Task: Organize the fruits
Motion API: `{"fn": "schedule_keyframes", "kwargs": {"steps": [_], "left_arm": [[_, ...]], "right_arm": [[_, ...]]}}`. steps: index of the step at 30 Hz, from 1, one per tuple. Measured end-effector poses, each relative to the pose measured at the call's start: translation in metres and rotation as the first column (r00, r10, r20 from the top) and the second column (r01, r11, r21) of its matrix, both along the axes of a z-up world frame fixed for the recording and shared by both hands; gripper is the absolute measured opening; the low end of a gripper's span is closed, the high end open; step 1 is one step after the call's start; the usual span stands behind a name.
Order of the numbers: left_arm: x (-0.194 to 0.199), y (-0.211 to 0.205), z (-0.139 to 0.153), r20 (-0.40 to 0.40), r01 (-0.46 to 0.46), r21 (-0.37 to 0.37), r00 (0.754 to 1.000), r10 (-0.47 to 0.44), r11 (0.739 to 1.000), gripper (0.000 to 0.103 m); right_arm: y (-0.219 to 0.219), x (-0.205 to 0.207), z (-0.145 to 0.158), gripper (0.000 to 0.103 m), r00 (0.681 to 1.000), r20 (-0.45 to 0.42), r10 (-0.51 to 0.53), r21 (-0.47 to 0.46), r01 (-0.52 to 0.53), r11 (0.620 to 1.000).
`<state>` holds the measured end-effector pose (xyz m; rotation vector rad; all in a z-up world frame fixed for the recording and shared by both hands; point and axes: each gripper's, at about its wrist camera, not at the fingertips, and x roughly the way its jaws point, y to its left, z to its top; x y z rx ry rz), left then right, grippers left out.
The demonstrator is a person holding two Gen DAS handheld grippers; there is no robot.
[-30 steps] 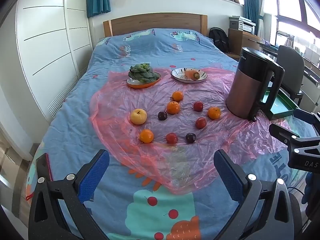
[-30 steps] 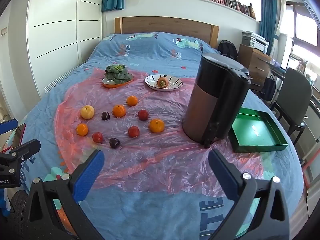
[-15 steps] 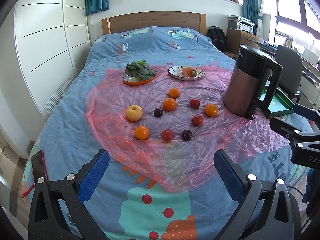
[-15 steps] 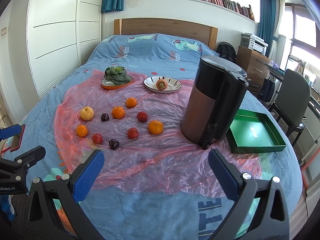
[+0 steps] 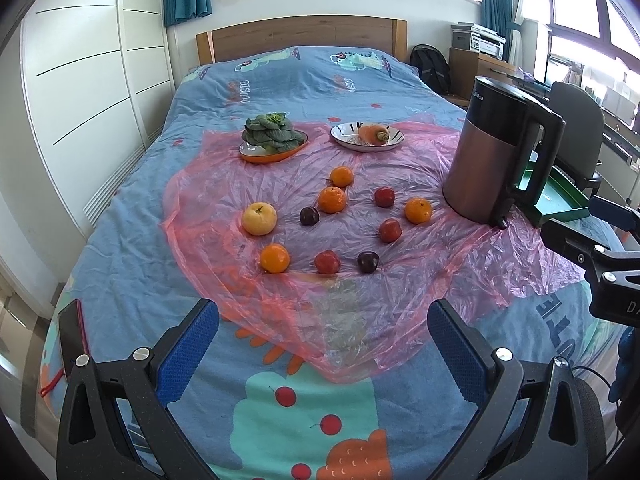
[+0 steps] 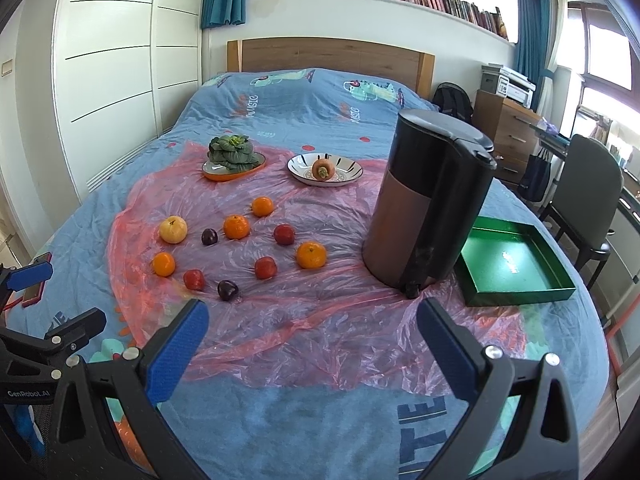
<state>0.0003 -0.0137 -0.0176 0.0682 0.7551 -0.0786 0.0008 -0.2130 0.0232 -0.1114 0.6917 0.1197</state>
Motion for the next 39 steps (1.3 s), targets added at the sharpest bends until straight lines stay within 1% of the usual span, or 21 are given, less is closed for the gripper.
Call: {"fn": "schedule_keyframes", "kwargs": {"steps": [6,10,13,26,34,39], "left_arm": [[0.003,0.001,0.001,-0.017,0.009,-0.004,1.0,-0.009,1.0,0.102],[0.003,-0.002,0.001,-0.011,0.018,0.022,1.0,-0.018,1.0,0.102],[0.004,-0.001,0.001,-0.021,0.024,-0.001,1.0,-0.024,1.0,0.102],[0.006,0.002,0.0,-0.048,0.018,0.003,0.999,-0.018,1.0,0.102],[0.008,0.007,0.002,-0.062,0.007,-0.005,0.998,-0.007,1.0,0.102],[0.008,0.009,0.002,-0.064,0.005,-0.005,0.998,-0.005,1.0,0.102]], "right_arm": [[0.0,0.001,-0.001,0.103,1.0,-0.001,0.001,0.0,-0.001,1.0],[0.0,0.001,-0.002,0.103,1.0,0.0,0.001,0.0,-0.001,1.0],[0.0,0.001,-0.002,0.103,1.0,0.001,0.001,0.002,-0.001,1.0],[-0.001,0.0,-0.002,0.103,1.0,0.001,0.002,0.003,-0.002,1.0],[0.006,0.002,-0.013,0.103,1.0,-0.009,0.002,0.004,-0.002,1.0],[0.008,0.002,-0.014,0.103,1.0,-0.011,0.005,0.002,-0.005,1.0]]}}
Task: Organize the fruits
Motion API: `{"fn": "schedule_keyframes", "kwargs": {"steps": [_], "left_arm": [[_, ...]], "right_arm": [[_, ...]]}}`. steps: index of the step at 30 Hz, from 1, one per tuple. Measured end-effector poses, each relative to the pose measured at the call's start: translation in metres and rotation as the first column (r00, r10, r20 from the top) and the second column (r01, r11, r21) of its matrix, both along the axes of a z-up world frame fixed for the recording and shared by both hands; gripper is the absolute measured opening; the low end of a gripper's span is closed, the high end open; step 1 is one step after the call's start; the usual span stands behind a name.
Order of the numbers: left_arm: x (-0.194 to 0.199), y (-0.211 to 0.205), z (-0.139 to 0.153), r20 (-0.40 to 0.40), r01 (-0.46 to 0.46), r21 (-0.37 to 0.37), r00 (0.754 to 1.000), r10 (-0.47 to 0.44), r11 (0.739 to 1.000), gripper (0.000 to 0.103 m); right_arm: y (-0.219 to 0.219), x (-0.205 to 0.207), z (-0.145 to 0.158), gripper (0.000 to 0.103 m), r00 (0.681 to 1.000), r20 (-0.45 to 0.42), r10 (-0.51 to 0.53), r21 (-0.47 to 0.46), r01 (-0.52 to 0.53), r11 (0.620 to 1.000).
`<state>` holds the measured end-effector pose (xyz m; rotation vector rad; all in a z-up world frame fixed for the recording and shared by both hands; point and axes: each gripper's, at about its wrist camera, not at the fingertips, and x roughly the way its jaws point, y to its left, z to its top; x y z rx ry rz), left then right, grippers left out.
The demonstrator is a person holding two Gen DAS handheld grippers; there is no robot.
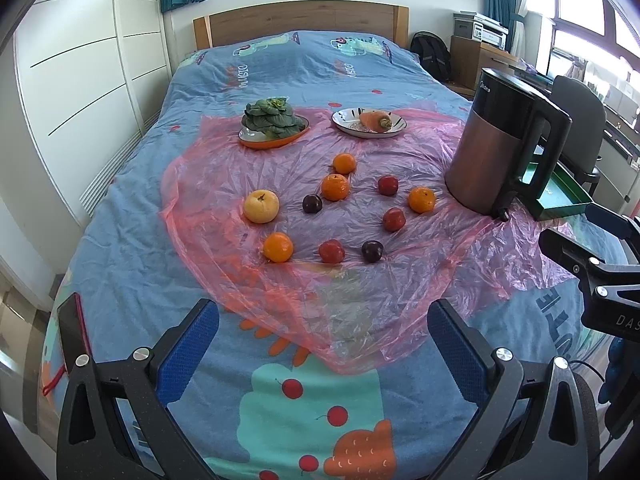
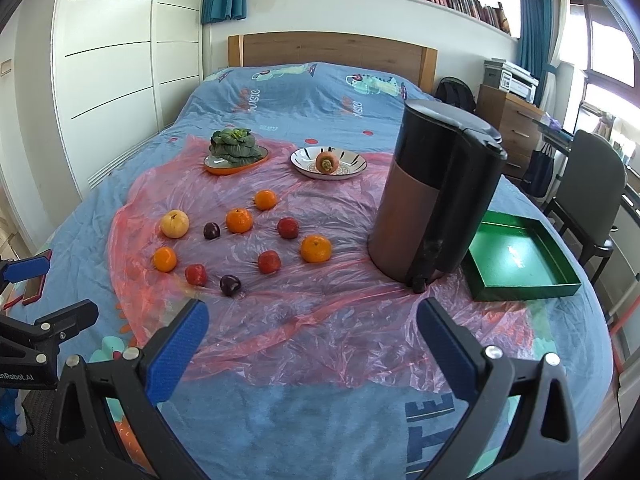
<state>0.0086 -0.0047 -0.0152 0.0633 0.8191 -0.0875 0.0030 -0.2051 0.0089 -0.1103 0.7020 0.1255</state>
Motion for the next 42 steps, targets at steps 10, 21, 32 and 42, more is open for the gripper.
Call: {"fn": "schedule_keyframes", "kwargs": {"steps": [10,21,32,42], "left_arm": [[0.0,0.001,0.003,0.014,-0.003,0.011,1.0,0.003,1.0,0.102],[0.008,0.032,-0.016,-0.017,-0.066,-0.002,0.998,0.066,0.998,0.102],[0.049,0.058,-0.05,-0.086,-0.095,0.03,0.992,0.097,0.995,0.102],[0.103,0.059,-0.076,-0.118,-0.013,0.055,0.993,0.019,0.998,0.102]], "right_arm": [[-0.001,0.0,0.001,0.103,1.0,-0.001,-0.006,0.003,0.006,1.0],[0.007,0.007,-0.017,0.103,0.999,-0.036,0.027,0.021,-0.027,0.999],[0.045,0.049,-0.052,0.103,0.987,-0.1,0.129,0.096,-0.12,0.988],[0.081,0.093,-0.086,0.103,0.961,-0.136,0.242,0.135,-0.224,0.965]]}}
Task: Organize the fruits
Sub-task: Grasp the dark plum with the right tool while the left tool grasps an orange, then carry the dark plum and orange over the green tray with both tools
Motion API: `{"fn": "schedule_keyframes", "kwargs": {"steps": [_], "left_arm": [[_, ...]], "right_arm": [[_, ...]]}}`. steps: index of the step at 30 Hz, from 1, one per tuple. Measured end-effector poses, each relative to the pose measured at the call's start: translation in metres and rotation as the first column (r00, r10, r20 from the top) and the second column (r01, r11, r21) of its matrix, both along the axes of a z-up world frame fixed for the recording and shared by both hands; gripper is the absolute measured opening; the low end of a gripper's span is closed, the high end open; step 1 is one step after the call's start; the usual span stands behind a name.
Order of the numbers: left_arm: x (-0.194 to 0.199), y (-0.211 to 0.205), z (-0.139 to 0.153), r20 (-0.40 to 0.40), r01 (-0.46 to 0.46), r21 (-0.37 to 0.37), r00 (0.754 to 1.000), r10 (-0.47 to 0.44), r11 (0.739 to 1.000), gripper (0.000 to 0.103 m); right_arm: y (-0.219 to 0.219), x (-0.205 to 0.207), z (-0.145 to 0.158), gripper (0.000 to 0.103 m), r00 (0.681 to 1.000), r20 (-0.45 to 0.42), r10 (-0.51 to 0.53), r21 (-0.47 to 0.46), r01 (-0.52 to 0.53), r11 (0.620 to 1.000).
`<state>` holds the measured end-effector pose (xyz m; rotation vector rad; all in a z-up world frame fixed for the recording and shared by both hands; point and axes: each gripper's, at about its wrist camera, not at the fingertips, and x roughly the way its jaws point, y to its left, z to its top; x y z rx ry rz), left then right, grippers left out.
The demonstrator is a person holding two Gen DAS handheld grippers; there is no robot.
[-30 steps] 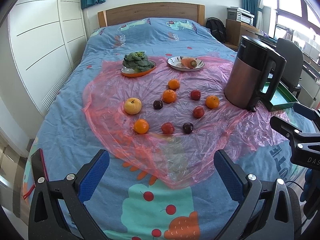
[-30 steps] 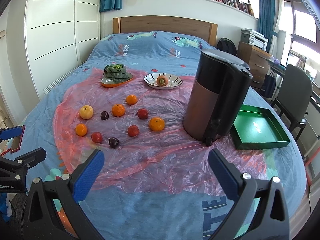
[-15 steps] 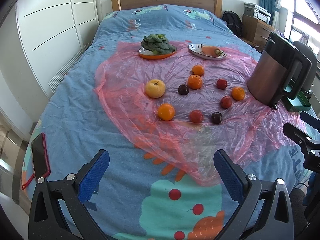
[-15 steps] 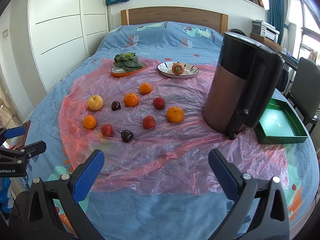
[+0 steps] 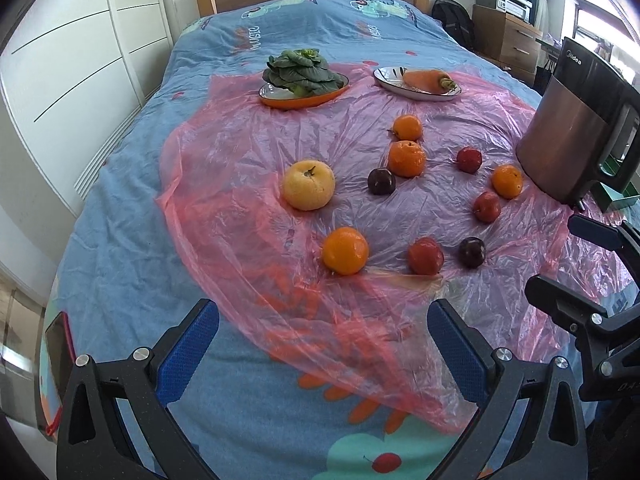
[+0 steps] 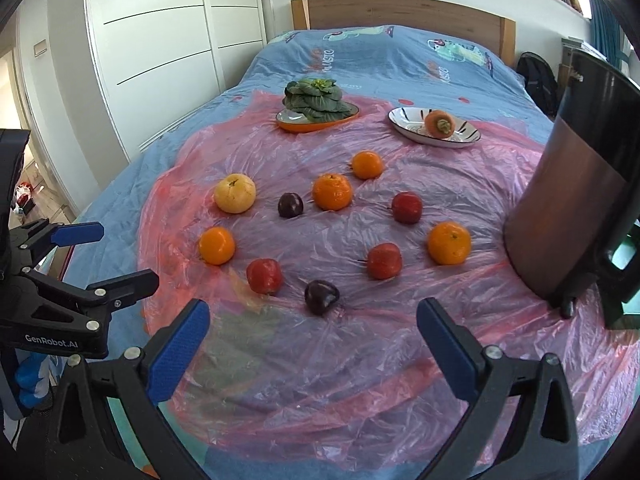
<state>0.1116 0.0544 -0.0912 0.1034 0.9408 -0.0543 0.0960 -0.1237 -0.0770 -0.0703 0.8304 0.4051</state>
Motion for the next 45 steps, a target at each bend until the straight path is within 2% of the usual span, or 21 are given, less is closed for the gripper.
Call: {"fn": "schedule_keyframes", "kwargs": {"steps": [2,7,10,12,13,14,15,17,25,30,31,33,45], "left_arm": [[0.01,0.0,-0.007,-0.009,0.015,0.002,1.0,-0.015,1.0,0.1],[0.029,-0.005,-0.02,-0.039,0.072,-0.029,0.997,-0.073,0.997,0.079],[0.04,-0.01,-0.026,-0.056,0.109,-0.052,0.992,-0.112,0.993,0.065],[0.045,-0.012,-0.031,-0.069,0.127,-0.062,0.989,-0.131,0.99,0.056],[0.048,-0.013,-0.033,-0.071,0.131,-0.06,0.988,-0.136,0.99,0.055],[0.051,-0.014,-0.034,-0.071,0.134,-0.056,0.988,-0.138,0.989,0.055],[0.053,-0.015,-0.036,-0.072,0.134,-0.052,0.988,-0.138,0.99,0.054],[0.057,-0.015,-0.04,-0.077,0.132,-0.053,0.988,-0.136,0.99,0.053],[0.067,-0.016,-0.054,-0.099,0.135,-0.06,0.985,-0.141,0.989,0.049],[0.07,-0.017,-0.06,-0.109,0.141,-0.058,0.983,-0.146,0.988,0.039],[0.071,-0.016,-0.061,-0.11,0.141,-0.057,0.983,-0.147,0.988,0.038],[0.071,-0.016,-0.063,-0.112,0.14,-0.056,0.983,-0.145,0.989,0.035],[0.067,-0.025,-0.066,-0.095,0.15,0.009,0.984,-0.149,0.989,0.032]], "right_arm": [[0.001,0.008,-0.007,0.103,1.0,-0.022,0.008,0.012,-0.007,1.0],[0.004,0.027,-0.026,0.103,0.997,-0.071,0.028,0.027,-0.026,0.999],[0.003,0.037,-0.036,0.08,0.994,-0.101,0.037,0.054,-0.032,0.998],[0.003,0.043,-0.041,0.054,0.992,-0.121,0.044,0.077,-0.035,0.996],[0.003,0.045,-0.043,0.049,0.99,-0.129,0.051,0.088,-0.04,0.995],[0.003,0.048,-0.045,0.037,0.989,-0.134,0.055,0.096,-0.043,0.994],[0.004,0.05,-0.046,0.029,0.989,-0.138,0.06,0.103,-0.046,0.994],[0.005,0.054,-0.049,0.024,0.987,-0.144,0.066,0.11,-0.051,0.993],[0.004,0.064,-0.06,0.022,0.986,-0.158,0.057,0.093,-0.043,0.995],[0.003,0.066,-0.07,0.022,0.982,-0.179,0.056,0.092,-0.04,0.995],[0.004,0.066,-0.071,0.021,0.982,-0.178,0.057,0.09,-0.042,0.995],[0.004,0.066,-0.073,0.0,0.983,-0.177,0.057,0.085,-0.043,0.996],[0.002,0.066,-0.078,0.0,0.979,-0.194,0.068,0.096,-0.05,0.994]]}}
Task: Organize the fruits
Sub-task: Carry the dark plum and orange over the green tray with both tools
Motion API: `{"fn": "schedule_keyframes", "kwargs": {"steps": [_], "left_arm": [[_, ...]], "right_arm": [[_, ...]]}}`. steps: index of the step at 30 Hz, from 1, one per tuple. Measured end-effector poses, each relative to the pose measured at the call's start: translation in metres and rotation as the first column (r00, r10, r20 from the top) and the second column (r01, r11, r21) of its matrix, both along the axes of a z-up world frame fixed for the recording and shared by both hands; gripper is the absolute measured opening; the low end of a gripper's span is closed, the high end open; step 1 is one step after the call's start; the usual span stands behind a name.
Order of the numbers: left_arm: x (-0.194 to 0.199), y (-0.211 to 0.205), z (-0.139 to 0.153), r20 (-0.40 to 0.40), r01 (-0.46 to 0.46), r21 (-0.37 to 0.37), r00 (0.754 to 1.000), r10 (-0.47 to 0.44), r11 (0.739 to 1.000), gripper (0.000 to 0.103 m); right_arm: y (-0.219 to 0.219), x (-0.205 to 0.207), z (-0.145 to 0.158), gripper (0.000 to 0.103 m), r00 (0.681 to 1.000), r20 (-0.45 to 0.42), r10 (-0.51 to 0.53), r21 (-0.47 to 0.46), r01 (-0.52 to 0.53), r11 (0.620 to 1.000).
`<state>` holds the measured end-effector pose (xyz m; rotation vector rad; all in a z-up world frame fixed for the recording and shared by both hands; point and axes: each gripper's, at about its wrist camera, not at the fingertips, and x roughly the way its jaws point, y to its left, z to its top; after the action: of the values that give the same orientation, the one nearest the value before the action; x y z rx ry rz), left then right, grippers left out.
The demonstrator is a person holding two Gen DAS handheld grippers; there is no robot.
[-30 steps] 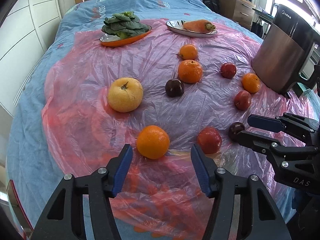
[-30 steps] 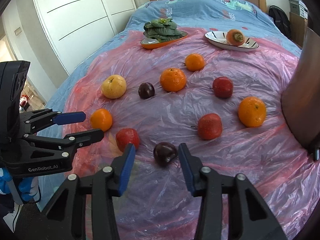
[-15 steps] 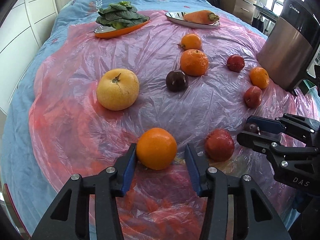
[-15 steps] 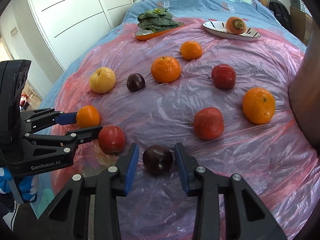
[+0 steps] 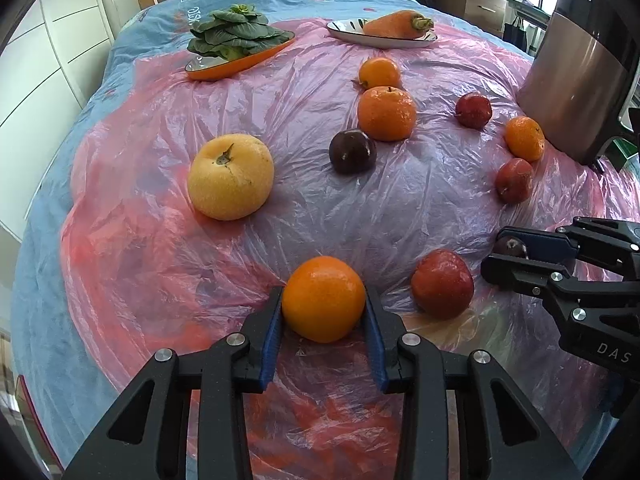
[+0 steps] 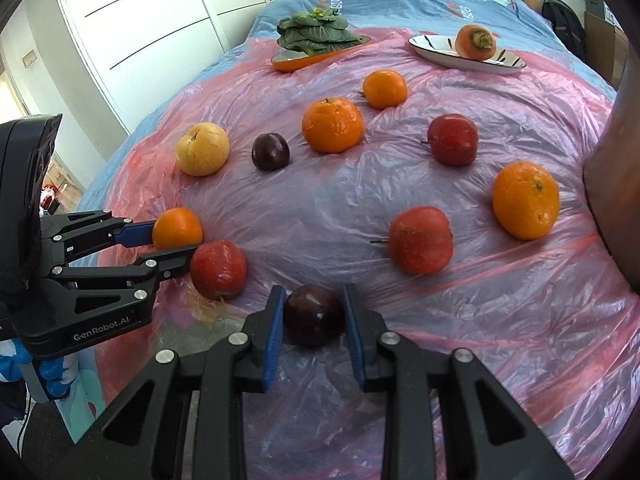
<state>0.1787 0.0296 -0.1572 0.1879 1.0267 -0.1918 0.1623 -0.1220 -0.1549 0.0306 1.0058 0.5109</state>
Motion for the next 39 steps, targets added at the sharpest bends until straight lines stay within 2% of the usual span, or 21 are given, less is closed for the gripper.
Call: {"fn": "schedule_keyframes", "kwargs": {"steps": [5,12,16,19,24,28,32,39], "left_arm": [[-0.003,0.006,0.013,0.02,-0.04,-0.016,0.999,0.04,0.999,0.032],[-0.02,0.014,0.047,0.065,-0.072,-0.04,0.995,0.074,0.997,0.032],[-0.035,0.006,0.075,0.089,-0.049,-0.083,0.994,0.057,0.995,0.032],[-0.048,-0.012,0.095,0.102,0.0,-0.126,0.995,0.013,0.992,0.032],[-0.068,-0.064,0.122,0.116,0.115,-0.185,0.989,-0.094,0.976,0.032],[-0.082,-0.122,0.14,0.128,0.233,-0.216,0.969,-0.209,0.948,0.032],[-0.092,-0.185,0.158,0.157,0.348,-0.229,0.935,-0.318,0.909,0.032],[-0.092,-0.3,0.183,0.205,0.51,-0.22,0.858,-0.472,0.832,0.032]], "right_arm": [[-0.002,-0.001,0.013,0.0,1.0,0.002,0.005,0.026,-0.005,1.0],[-0.007,-0.019,0.051,0.0,0.999,0.052,0.016,0.072,-0.02,0.997],[-0.02,-0.037,0.078,0.0,0.997,0.081,0.004,0.098,-0.012,0.995],[-0.042,-0.053,0.094,0.0,0.995,0.096,-0.029,0.107,0.018,0.994],[-0.101,-0.078,0.111,0.0,0.985,0.102,-0.141,0.111,0.13,0.985],[-0.157,-0.097,0.119,0.0,0.961,0.114,-0.252,0.105,0.241,0.965],[-0.215,-0.109,0.126,0.0,0.921,0.136,-0.365,0.113,0.351,0.929],[-0.308,-0.11,0.136,0.0,0.834,0.187,-0.52,0.124,0.505,0.854]]}}
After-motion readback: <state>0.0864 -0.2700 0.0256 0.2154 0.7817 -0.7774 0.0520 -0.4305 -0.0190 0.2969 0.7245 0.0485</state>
